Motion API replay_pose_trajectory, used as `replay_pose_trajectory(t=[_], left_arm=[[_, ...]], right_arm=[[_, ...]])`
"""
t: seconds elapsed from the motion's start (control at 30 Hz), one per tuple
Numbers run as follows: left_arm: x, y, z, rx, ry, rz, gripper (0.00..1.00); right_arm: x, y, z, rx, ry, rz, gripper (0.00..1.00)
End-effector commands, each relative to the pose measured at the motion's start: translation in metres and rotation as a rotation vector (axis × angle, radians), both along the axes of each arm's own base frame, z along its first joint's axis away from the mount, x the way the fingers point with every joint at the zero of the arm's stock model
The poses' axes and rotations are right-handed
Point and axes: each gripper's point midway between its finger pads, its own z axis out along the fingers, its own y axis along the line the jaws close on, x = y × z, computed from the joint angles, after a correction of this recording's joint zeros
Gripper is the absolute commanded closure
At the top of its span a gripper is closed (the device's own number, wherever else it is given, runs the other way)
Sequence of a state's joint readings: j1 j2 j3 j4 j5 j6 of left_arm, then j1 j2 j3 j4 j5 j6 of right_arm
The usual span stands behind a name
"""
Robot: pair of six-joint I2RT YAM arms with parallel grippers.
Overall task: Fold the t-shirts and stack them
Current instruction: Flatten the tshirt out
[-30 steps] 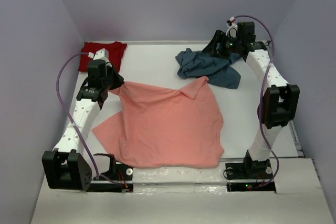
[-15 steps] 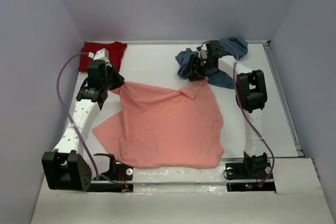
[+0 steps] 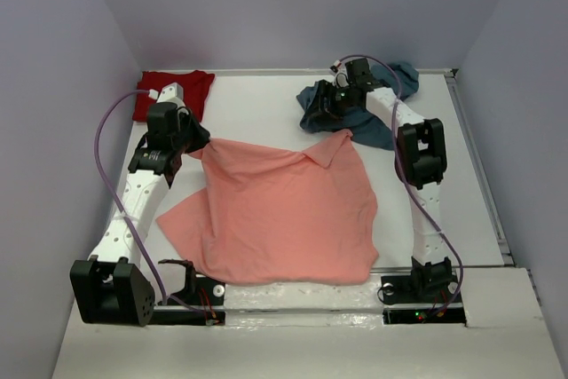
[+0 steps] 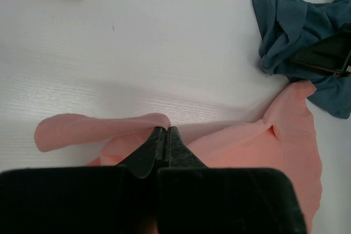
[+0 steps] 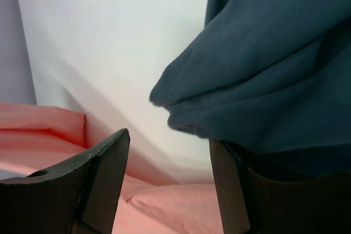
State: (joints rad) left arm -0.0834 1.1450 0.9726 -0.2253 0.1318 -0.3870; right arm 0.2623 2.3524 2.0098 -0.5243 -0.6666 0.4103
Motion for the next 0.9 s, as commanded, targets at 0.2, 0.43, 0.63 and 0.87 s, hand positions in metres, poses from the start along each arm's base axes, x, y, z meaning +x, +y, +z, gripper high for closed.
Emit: replay_pose_trajectory(t=[0.2,0.43,0.63,0.87], left_arm=[[-0.005,0.002,0.016,0.005,-0.063,0.000,1.00],[-0.009,0.004,0.011,0.010,-0.053,0.006,1.00],[-0.011,0.004,0.007,0.013,-0.044,0.007,1.00],[-0.012,0.004,0.003,0.014,-0.034,0.003,1.00]], right_arm=[[0.055,-0.038,-0.020,-0.300,-0.133,-0.142,0.38],[0.071,-0.102,-0.037,-0.583,-0.147,-0.306,0.37],[0.079,-0.170,-0.036,-0.675,-0.110,-0.452,0.37],[0.081,-0.242,-0.038,-0.888,-0.112,-0.577,0.34]])
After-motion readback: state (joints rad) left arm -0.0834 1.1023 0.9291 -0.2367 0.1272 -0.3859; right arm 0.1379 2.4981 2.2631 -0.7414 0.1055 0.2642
